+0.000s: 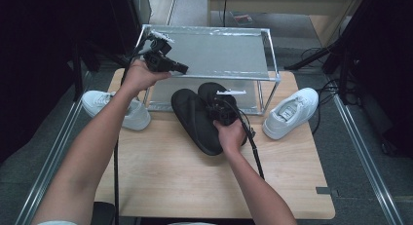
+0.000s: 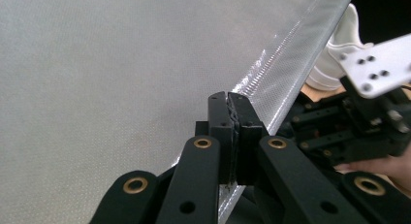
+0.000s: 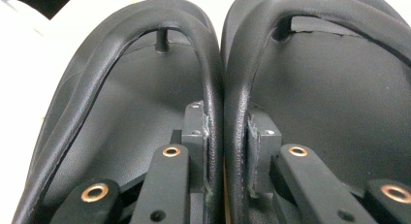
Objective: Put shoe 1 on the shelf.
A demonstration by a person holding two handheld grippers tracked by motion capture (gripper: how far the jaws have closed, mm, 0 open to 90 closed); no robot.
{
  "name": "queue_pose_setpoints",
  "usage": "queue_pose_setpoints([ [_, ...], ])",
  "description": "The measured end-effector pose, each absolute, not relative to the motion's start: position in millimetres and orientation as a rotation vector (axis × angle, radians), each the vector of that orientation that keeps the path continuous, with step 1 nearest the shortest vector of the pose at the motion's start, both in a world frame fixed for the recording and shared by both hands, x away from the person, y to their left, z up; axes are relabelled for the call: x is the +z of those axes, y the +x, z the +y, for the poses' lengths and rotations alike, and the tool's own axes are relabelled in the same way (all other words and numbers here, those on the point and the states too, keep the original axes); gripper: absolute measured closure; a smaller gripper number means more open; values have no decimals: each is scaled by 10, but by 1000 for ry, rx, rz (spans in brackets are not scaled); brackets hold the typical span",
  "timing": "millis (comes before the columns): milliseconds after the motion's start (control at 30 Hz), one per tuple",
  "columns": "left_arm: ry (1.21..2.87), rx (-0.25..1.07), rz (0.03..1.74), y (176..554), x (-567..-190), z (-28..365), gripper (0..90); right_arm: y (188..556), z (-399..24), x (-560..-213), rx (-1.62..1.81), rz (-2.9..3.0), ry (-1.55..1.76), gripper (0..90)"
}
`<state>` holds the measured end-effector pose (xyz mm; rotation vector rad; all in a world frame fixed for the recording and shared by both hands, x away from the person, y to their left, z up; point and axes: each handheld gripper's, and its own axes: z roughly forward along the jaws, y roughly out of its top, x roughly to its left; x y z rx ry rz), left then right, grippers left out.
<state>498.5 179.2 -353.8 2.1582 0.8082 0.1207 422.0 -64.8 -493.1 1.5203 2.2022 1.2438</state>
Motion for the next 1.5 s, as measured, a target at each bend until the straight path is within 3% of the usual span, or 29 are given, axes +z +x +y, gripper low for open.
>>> queue_pose_setpoints([
  [500,2148,98,824,5008,-3546,1802,899,4523,-490,-5088,1246,2139,1570,739],
  [800,2145,93,826,5012,-3550,1804,899,4520,-525,-5038,1277,2186,1556,585],
  [1033,2145,96,850,5024,-3545,1793,895,4455,-641,-4958,1318,2179,1534,556],
  [1333,2143,93,849,5027,-3548,1797,896,4250,-772,-4827,1335,2196,1457,568],
  [1500,2146,97,851,5023,-3545,1793,895,4093,-852,-4794,1363,2219,1435,665],
])
